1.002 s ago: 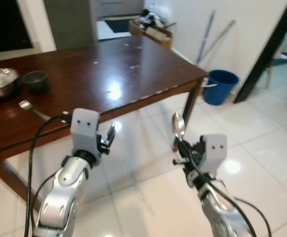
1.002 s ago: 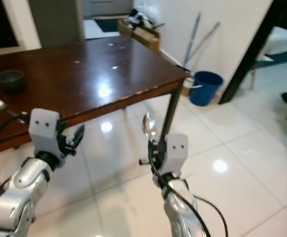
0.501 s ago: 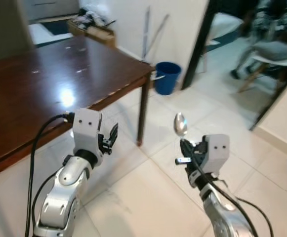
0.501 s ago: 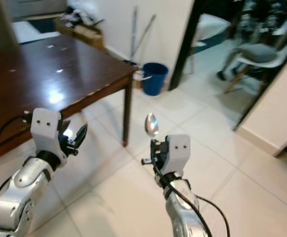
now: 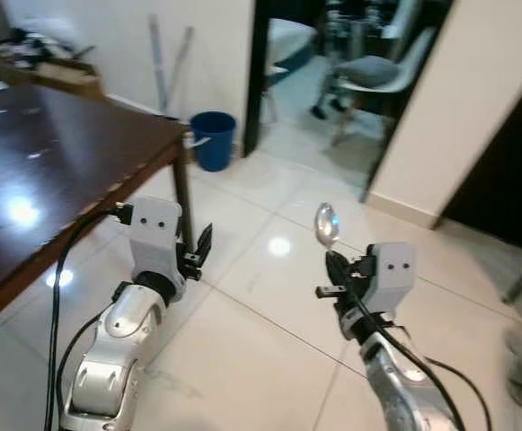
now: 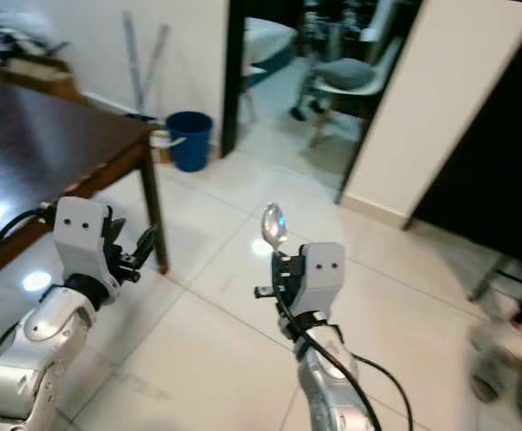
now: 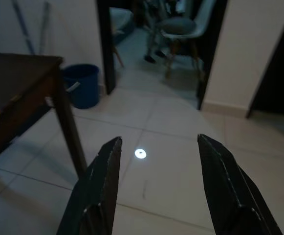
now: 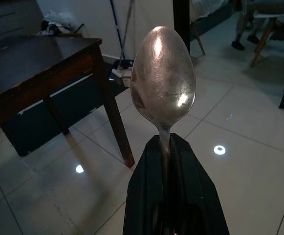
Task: Setting the table
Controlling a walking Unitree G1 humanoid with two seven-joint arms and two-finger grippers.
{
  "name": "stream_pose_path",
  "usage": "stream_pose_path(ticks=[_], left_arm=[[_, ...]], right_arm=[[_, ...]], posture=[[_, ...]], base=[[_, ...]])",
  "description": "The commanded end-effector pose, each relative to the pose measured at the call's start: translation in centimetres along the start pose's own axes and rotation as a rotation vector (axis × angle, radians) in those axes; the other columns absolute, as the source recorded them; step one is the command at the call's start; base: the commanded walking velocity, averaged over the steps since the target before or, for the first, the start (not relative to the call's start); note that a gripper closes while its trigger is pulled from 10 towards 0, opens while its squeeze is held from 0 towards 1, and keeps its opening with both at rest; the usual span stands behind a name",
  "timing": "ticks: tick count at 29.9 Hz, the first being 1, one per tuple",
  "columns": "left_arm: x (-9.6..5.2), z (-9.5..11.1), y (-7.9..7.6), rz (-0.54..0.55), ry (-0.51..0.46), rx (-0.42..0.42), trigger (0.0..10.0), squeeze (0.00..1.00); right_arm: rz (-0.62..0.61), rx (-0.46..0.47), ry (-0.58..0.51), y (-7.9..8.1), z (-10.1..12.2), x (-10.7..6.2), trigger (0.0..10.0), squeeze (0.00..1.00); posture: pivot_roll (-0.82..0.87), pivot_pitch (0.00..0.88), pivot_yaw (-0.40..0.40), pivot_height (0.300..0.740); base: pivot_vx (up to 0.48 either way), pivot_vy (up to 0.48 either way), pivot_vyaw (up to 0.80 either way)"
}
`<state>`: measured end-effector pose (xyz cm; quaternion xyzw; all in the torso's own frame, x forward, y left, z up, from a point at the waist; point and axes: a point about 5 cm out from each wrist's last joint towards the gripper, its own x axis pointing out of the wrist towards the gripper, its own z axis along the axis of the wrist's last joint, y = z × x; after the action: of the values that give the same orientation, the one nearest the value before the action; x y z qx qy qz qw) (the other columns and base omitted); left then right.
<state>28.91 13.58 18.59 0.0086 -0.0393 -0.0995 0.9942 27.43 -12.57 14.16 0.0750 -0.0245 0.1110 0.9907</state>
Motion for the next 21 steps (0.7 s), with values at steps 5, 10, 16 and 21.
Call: stream_pose_path(ticks=[5,10,16,21], left_arm=[[0.03,-0.29,-0.19,-0.004,0.015,-0.017,10.0,0.0],[0.03,-0.26,-0.17,-0.003,0.015,-0.02,10.0,0.0],[0.07,-0.26,-0.2,-0.004,0.015,-0.02,10.0,0.0],[0.1,-0.25,-0.18,-0.003,0.017,-0.017,10.0,0.0]], right_arm=[[-0.01,0.001,0.008,-0.26,-0.14,-0.11,10.0,0.0],[-0.009,0.002,0.01,-0.24,-0.15,-0.09,10.0,0.0],[-0.01,0.001,0.009,-0.23,-0.14,-0.05,10.0,0.0],[-0.01,0.002,0.01,-0.21,-0.15,-0.04,10.0,0.0]], posture=[[-0.01,0.0,0.049,0.74],[-0.01,0.0,0.048,0.74],[-0.01,0.0,0.05,0.74],[-0.01,0.0,0.051,0.74]], base=[[0.0,0.0,-0.8],[0.0,0.0,-0.8],[0.0,0.0,-0.8],[0.0,0.0,-0.8]])
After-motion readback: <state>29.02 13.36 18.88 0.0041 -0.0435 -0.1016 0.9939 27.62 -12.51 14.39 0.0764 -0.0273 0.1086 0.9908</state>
